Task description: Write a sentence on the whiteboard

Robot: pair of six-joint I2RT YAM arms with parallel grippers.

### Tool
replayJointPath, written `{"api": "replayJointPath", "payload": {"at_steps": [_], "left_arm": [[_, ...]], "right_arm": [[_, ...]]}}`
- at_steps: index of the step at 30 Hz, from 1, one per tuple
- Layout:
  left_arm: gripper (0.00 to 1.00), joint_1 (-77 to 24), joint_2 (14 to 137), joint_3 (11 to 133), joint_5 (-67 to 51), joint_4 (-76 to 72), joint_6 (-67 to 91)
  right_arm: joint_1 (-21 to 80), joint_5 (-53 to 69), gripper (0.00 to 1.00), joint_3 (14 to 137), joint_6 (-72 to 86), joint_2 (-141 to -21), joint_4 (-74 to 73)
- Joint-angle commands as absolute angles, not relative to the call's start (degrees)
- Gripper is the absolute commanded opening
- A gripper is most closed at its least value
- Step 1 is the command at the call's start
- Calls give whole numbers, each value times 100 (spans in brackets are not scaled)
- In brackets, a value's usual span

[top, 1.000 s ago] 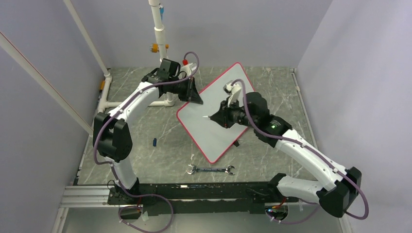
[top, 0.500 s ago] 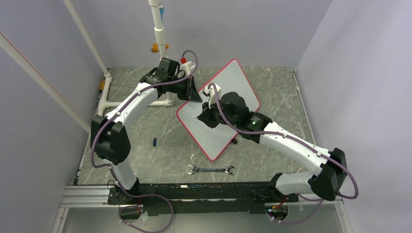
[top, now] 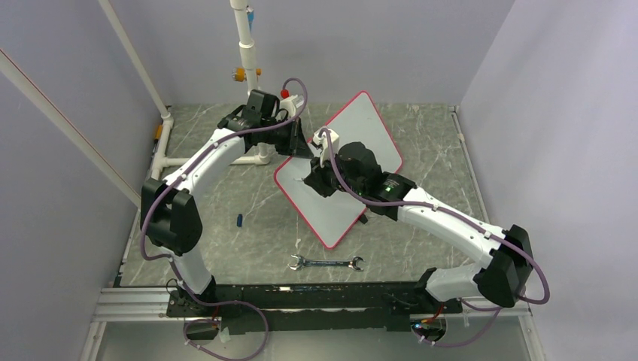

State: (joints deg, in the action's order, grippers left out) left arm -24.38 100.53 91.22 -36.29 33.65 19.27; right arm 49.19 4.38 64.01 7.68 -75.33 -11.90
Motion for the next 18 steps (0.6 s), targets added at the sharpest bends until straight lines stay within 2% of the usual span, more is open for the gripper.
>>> {"api": "replayJointPath", "payload": {"at_steps": [1, 11, 18], "left_arm": [[0, -2456, 9822, 9166, -2601, 3196, 1454], [0, -2491, 9831, 9206, -2543, 3256, 1407], [0, -2518, 9826, 9219, -2430, 3304, 1336]], "right_arm": [[4950, 425, 0, 6427, 767, -7448, -952], [4966, 413, 0, 5787, 882, -6930, -1276], [4984, 434, 0, 6085, 879, -6727, -1399]]}}
